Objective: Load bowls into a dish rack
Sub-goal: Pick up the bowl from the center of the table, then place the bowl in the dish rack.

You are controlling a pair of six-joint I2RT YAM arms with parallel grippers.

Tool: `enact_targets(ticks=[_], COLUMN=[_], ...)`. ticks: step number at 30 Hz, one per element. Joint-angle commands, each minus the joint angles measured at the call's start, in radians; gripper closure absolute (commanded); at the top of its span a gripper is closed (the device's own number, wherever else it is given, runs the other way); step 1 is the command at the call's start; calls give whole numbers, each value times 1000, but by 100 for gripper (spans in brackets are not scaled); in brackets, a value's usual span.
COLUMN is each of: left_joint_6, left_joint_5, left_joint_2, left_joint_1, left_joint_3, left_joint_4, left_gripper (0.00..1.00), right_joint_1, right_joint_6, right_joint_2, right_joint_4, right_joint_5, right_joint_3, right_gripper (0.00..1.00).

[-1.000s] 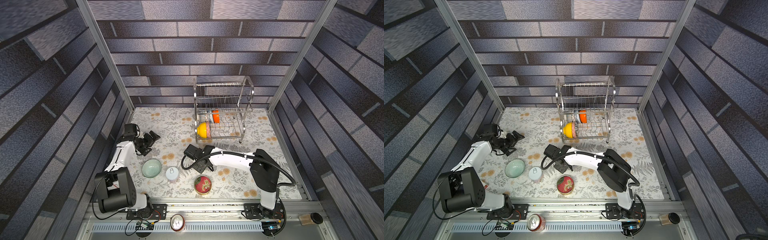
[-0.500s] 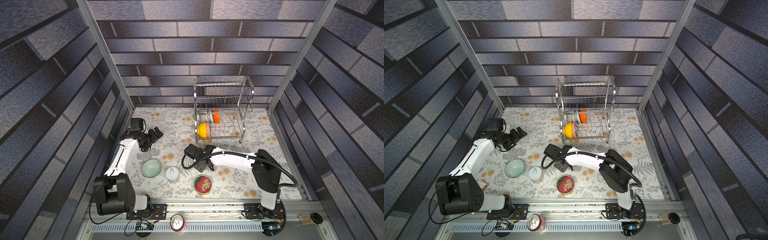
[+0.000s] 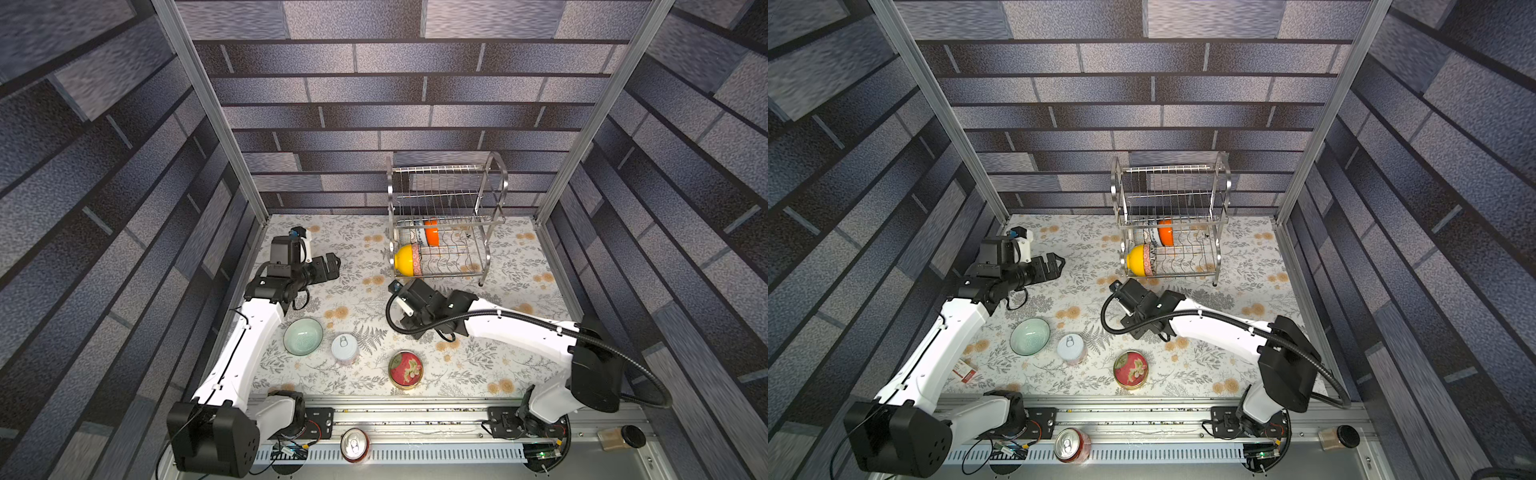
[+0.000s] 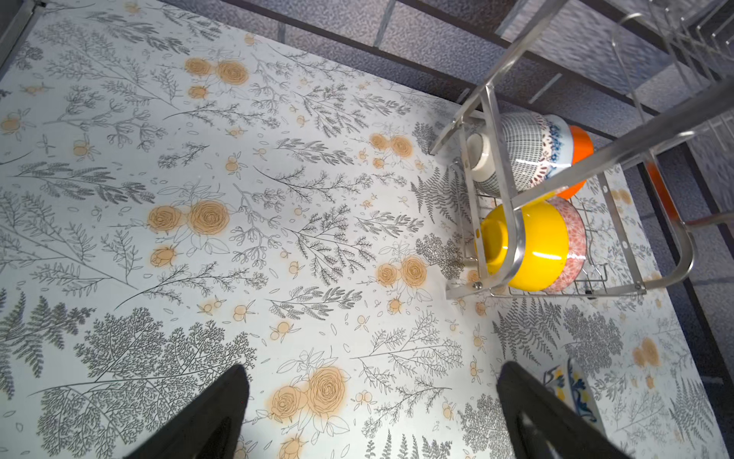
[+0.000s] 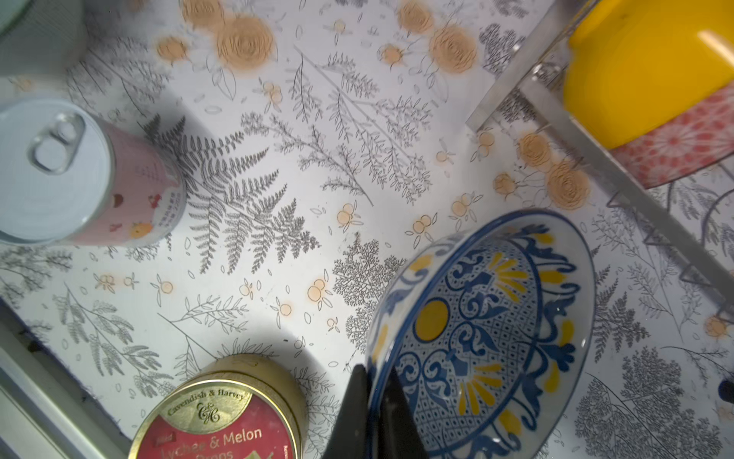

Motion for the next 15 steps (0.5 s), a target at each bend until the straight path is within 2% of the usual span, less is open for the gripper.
enact_targets(ticks=[1,6,15], left_joint_6=[119,204,264], left_joint_5=[81,153,259], left_joint_2=[-29,-62,-81], left_joint_1=[-11,-56,-121], left_joint_3=[-75,-157,-251], left_joint_4=[125,211,337], left_gripper=[0,0,0], right_joint_1=[-70,-217,-444], right_joint_6=[60,170,483], right_joint_2=[-117,-255,-362], right_joint_4=[134,270,643], right_joint_5=[-83,-252,-509], right_joint_3=[-55,-185,-345], right_gripper=[97,97,97])
